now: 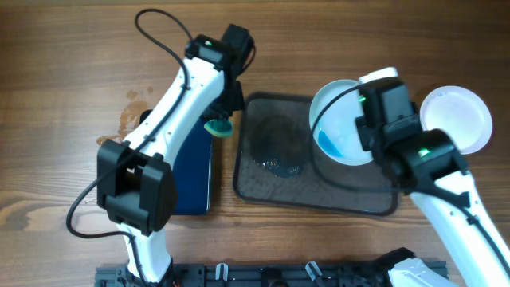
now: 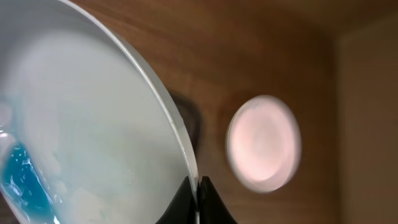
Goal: Clean dirty plates on tray and stack at the side
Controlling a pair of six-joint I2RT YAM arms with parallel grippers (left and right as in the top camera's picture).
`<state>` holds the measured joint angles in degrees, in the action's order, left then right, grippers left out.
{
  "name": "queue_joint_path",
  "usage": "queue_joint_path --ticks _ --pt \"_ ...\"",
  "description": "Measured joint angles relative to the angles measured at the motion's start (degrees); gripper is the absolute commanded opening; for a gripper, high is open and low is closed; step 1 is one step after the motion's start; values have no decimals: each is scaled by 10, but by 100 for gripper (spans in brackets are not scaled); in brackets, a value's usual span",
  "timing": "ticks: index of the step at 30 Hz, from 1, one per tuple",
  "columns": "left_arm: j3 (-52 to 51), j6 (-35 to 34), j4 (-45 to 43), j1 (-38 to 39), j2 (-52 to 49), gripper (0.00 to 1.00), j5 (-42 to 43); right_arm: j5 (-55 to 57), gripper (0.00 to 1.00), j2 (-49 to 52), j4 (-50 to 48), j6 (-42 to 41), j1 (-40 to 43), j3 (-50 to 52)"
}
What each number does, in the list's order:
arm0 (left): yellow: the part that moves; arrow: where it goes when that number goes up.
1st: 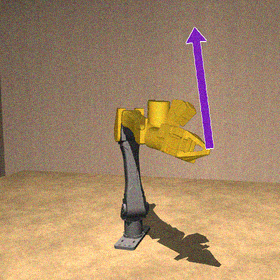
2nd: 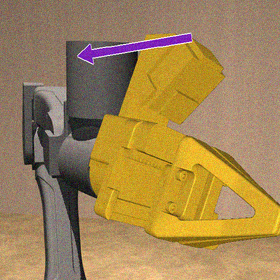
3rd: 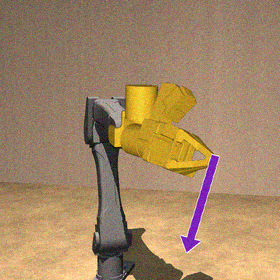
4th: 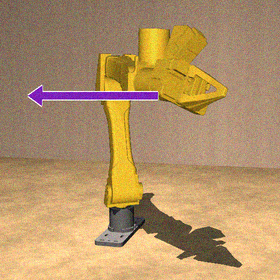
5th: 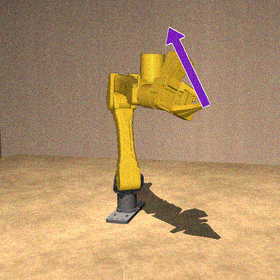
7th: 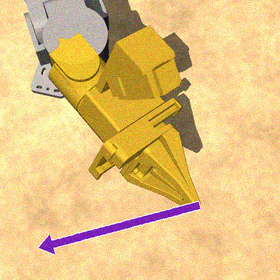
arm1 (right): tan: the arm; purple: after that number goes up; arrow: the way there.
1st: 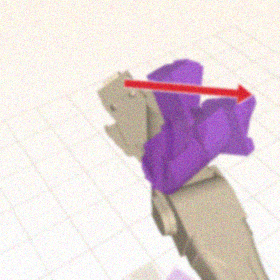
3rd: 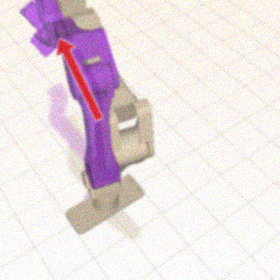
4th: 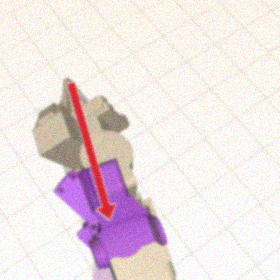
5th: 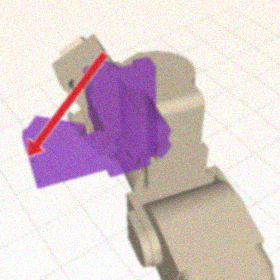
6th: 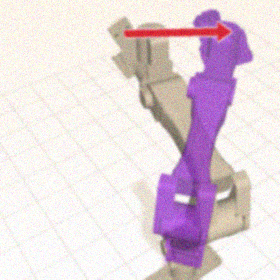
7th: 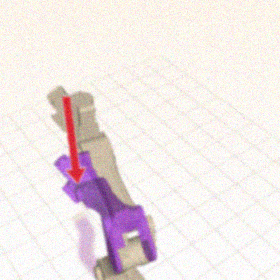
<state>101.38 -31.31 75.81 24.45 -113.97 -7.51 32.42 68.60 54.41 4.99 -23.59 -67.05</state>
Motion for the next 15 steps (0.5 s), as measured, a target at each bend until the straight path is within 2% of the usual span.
queue_joint_path --ticks 5,8,10,15 --pt "0 6 -3 -42 0 4 15 161 4 0 -9 126 -156 -1" --pt "0 10 -4 -56 0 4 24 277 4 9 -23 188 -222 -1" --pt "0 13 -4 -62 0 4 33 340 5 19 -57 235 -246 -1" --pt "0 17 -4 -72 0 4 44 475 4 29 -190 415 -296 -2"
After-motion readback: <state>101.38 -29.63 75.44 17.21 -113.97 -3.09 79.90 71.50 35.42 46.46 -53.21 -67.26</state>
